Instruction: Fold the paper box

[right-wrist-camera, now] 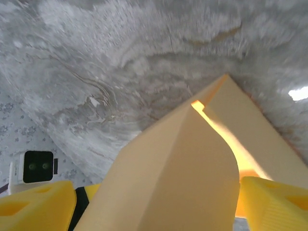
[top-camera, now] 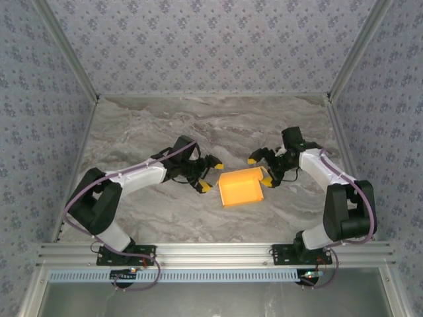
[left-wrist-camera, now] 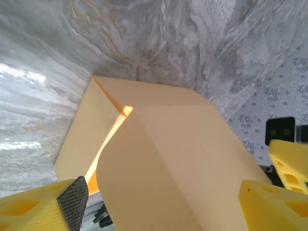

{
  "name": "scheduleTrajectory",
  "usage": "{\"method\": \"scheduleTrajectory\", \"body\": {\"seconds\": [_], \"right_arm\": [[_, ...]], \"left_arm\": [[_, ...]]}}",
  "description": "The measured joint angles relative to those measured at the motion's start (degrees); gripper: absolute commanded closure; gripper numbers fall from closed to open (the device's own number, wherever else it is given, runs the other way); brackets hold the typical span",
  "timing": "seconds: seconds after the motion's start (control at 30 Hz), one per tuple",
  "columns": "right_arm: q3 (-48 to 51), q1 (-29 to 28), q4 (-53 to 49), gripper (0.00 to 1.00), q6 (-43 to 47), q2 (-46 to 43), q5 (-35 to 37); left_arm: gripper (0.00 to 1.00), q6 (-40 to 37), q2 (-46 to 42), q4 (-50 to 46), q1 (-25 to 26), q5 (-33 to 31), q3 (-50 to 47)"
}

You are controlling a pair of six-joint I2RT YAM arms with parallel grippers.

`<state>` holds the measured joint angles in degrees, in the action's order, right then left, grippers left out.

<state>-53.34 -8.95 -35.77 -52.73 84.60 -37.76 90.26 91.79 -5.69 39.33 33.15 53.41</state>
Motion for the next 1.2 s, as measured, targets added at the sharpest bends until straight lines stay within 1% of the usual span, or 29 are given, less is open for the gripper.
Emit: {"method": "scheduleTrajectory", "body": {"seconds": [0.13, 0.3, 0.4, 0.5, 0.6, 0.83, 0.93, 1.07, 1.2], "right_arm": [[0.04, -1.97, 0.83, 0.22, -1.44, 0.04, -0.63], [-0.33, -4.2, 1.2, 0.2, -2.34, 0.09, -0.42], [-0.87, -4.85, 1.27, 0.23, -2.34, 0.28, -0.39], [-0.96, -5.11, 1.86, 0.25, -3.32, 0.7, -0.22], [-1.29, -6.49, 3.21, 0.24, -4.81, 1.4, 0.02], [-5.62, -11.15, 7.43, 0.23, -8.76, 5.81, 0.11], [-7.65, -12.5, 9.29, 0.2, -10.16, 8.41, 0.22], [-9.97, -12.85, 9.81, 0.14, -10.69, 10.86, 0.07], [-10.78, -11.1, 8.57, 0.1, -8.63, 11.1, -0.07]], "left_arm": [[0.22, 1.62, 0.0, 1.77, 1.2, 0.0, 0.0], [0.24, 2.21, 0.33, 2.49, 1.16, -0.04, 0.07], [0.27, 2.12, 0.37, 2.45, 0.33, -0.02, 0.17], [0.29, 1.73, 0.37, 2.36, -1.53, -0.26, 0.24], [0.3, 1.25, 0.37, 2.21, -3.26, -0.79, 0.74], [0.34, 0.42, 1.73, 2.05, -4.46, -1.05, 3.02], [0.35, 0.24, 2.27, 2.01, -5.42, -1.05, 3.02], [0.35, -0.26, 2.43, 1.86, -7.28, -1.05, 2.99], [0.36, -1.03, 2.51, 1.84, -9.6, -1.07, 2.14]]}}
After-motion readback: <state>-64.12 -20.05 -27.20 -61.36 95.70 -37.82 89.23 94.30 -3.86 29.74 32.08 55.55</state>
